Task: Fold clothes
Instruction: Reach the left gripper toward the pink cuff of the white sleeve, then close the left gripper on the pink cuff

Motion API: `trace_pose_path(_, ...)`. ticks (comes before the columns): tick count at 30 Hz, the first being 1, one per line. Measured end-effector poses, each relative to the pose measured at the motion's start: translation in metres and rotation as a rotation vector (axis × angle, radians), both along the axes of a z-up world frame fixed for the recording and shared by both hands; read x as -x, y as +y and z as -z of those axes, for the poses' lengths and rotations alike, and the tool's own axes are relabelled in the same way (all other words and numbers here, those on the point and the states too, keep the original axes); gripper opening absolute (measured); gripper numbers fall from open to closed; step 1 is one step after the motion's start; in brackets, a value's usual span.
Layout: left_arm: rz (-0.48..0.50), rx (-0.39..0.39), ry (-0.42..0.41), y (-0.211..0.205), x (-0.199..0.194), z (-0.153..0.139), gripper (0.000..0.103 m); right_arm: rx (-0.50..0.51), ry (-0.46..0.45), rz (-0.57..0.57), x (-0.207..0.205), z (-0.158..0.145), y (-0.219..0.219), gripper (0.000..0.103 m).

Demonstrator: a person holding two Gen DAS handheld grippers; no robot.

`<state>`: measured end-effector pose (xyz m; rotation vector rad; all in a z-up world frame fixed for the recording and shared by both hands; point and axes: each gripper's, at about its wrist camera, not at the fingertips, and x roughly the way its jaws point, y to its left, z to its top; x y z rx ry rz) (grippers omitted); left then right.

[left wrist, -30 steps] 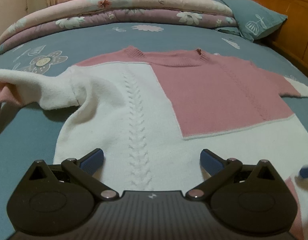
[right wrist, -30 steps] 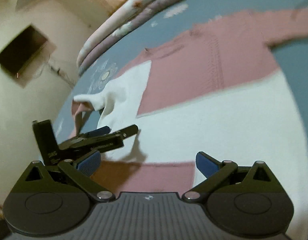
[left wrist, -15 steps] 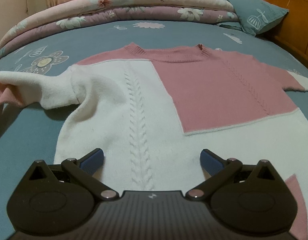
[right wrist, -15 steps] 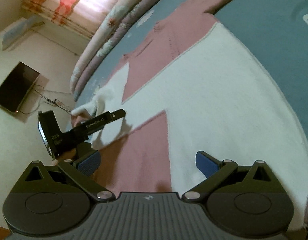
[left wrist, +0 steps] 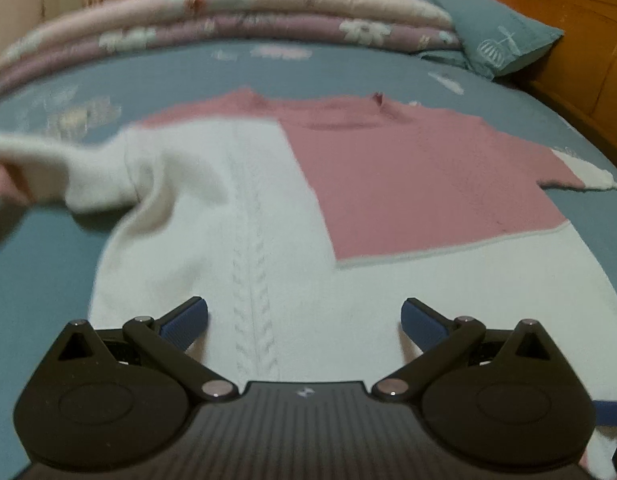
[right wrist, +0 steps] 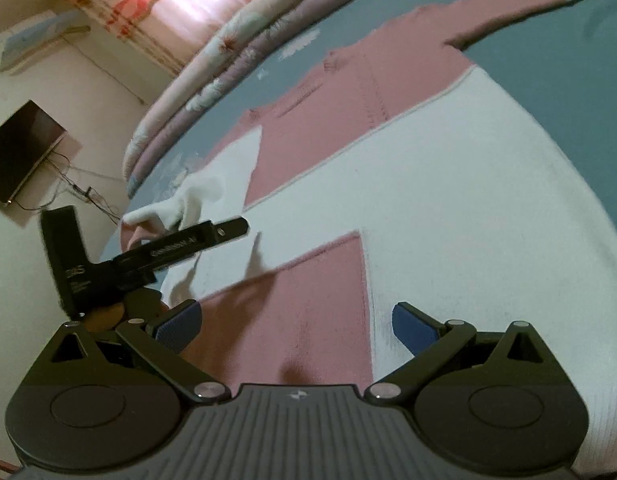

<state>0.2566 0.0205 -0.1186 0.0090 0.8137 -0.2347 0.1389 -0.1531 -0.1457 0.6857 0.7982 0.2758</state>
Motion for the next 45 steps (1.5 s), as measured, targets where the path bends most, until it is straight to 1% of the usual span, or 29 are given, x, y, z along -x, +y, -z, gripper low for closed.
trace_pose_path(3, -0.007, 0.018, 0.015, 0.003, -0.001, 0.000, 0.102, -0.019, 0.004, 0.011, 0.002, 0.002, -0.001, 0.103)
trace_pose_path(7, -0.017, 0.068, 0.005, 0.008, 0.001, -0.005, 0.102, -0.017, 0.000, 0.016, 0.005, 0.004, -0.001, 0.103)
trace_pose_path(12, -0.053, 0.147, -0.052, 0.027, 0.003, -0.018, 0.102, 0.038, 0.017, 0.015, 0.004, -0.001, 0.008, 0.103)
trace_pose_path(14, -0.074, 0.185, -0.069, 0.036, 0.003, -0.023, 0.102, 0.102, 0.032, -0.012, 0.001, -0.007, 0.016, 0.103)
trace_pose_path(15, -0.088, 0.199, -0.079, 0.040, 0.002, -0.025, 0.102, 0.129, 0.024, -0.030, 0.000, -0.012, 0.019, 0.103)
trace_pose_path(17, -0.119, 0.227, -0.100, 0.048, 0.001, -0.028, 0.102, 0.181, -0.041, -0.079, -0.004, -0.025, 0.027, 0.103)
trace_pose_path(20, -0.136, 0.216, -0.129, 0.053, 0.001, -0.027, 0.102, 0.291, -0.144, -0.137, -0.021, -0.042, 0.039, 0.103)
trace_pose_path(22, -0.145, 0.204, -0.139, 0.055, 0.001, -0.027, 0.102, 0.346, -0.177, -0.150, -0.042, -0.045, 0.045, 0.103)
trace_pose_path(25, -0.148, 0.215, -0.149, 0.058, 0.000, -0.026, 0.102, 0.350, -0.203, -0.187, -0.077, -0.044, 0.045, 0.103)
trace_pose_path(26, -0.151, 0.221, -0.138, 0.059, -0.002, -0.025, 0.102, 0.354, -0.211, -0.195, -0.087, -0.043, 0.044, 0.103)
trace_pose_path(28, -0.156, 0.235, -0.098, 0.058, -0.008, -0.021, 0.102, 0.375, -0.215, -0.200, -0.108, -0.037, 0.043, 0.103)
trace_pose_path(30, -0.162, 0.255, -0.040, 0.057, -0.013, -0.013, 0.102, 0.383, -0.222, -0.195, -0.117, -0.029, 0.038, 0.103)
trace_pose_path(32, -0.164, 0.251, -0.022, 0.054, -0.016, -0.004, 0.102, 0.338, -0.227, -0.176, -0.117, -0.020, 0.030, 0.103)
trace_pose_path(33, -0.165, 0.249, -0.014, 0.053, -0.017, 0.001, 0.102, 0.308, -0.203, -0.164, -0.118, -0.014, 0.026, 0.103)
trace_pose_path(35, -0.150, 0.215, -0.029, 0.047, -0.016, 0.002, 0.102, 0.248, -0.147, -0.144, -0.122, -0.002, 0.018, 0.103)
trace_pose_path(36, -0.142, 0.198, -0.037, 0.043, -0.016, 0.002, 0.102, 0.227, -0.141, -0.141, -0.123, 0.003, 0.015, 0.103)
trace_pose_path(39, -0.117, 0.147, -0.060, 0.033, -0.014, 0.003, 0.102, 0.229, -0.159, -0.152, -0.121, 0.004, 0.013, 0.103)
trace_pose_path(41, -0.103, 0.183, -0.057, 0.035, -0.013, 0.000, 0.102, 0.248, -0.157, -0.163, -0.121, 0.004, 0.016, 0.103)
trace_pose_path(44, -0.088, 0.275, -0.016, 0.047, -0.014, -0.007, 0.102, 0.283, -0.156, -0.170, -0.120, 0.003, 0.021, 0.103)
trace_pose_path(45, -0.097, 0.305, -0.004, 0.051, -0.016, -0.009, 0.102, 0.288, -0.154, -0.169, -0.120, 0.003, 0.022, 0.103)
